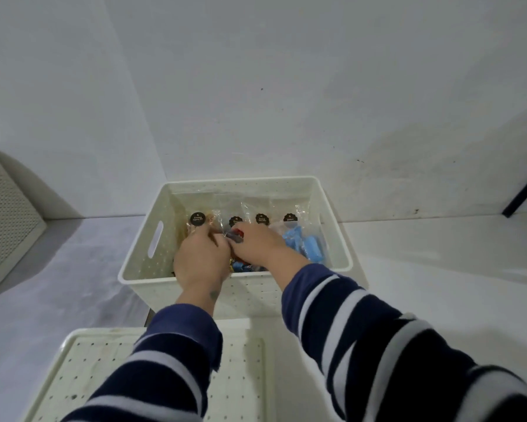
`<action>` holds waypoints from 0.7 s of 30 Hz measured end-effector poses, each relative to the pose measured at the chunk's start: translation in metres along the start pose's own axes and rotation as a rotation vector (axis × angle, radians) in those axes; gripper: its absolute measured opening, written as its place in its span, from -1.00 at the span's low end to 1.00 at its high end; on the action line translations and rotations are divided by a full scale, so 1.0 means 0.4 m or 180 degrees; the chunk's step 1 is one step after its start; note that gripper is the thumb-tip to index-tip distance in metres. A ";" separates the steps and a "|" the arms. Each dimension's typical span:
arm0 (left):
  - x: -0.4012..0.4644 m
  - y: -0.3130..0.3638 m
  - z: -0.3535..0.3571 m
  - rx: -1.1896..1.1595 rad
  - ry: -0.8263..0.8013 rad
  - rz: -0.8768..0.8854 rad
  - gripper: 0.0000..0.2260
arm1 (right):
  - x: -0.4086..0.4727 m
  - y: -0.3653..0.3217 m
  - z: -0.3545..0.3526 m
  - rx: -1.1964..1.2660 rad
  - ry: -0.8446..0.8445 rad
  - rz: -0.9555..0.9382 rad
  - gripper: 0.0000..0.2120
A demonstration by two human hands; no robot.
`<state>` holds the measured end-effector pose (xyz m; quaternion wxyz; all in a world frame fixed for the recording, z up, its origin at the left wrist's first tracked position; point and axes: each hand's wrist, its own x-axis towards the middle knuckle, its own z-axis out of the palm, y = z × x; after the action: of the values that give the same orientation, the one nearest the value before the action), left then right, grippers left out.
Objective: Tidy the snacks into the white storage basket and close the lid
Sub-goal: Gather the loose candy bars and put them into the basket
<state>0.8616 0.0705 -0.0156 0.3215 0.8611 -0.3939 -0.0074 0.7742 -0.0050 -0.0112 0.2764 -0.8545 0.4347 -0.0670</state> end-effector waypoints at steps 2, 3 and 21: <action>-0.001 0.000 0.001 -0.0022 0.0089 0.0098 -0.78 | -0.001 -0.006 -0.001 0.0314 -0.0248 0.0036 -0.63; -0.003 0.001 0.000 -0.0016 0.0114 0.0139 -0.79 | -0.011 -0.007 -0.013 0.0441 -0.0270 0.0054 -0.62; -0.126 0.102 0.057 0.0776 -0.1250 0.2863 -0.33 | -0.454 0.434 -0.052 -0.0412 0.0653 0.1347 -0.64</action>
<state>0.7933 0.0726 -0.0228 0.1098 0.6198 -0.7769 0.0161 0.5327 0.0465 -0.0630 0.1834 -0.7490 0.6333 -0.0660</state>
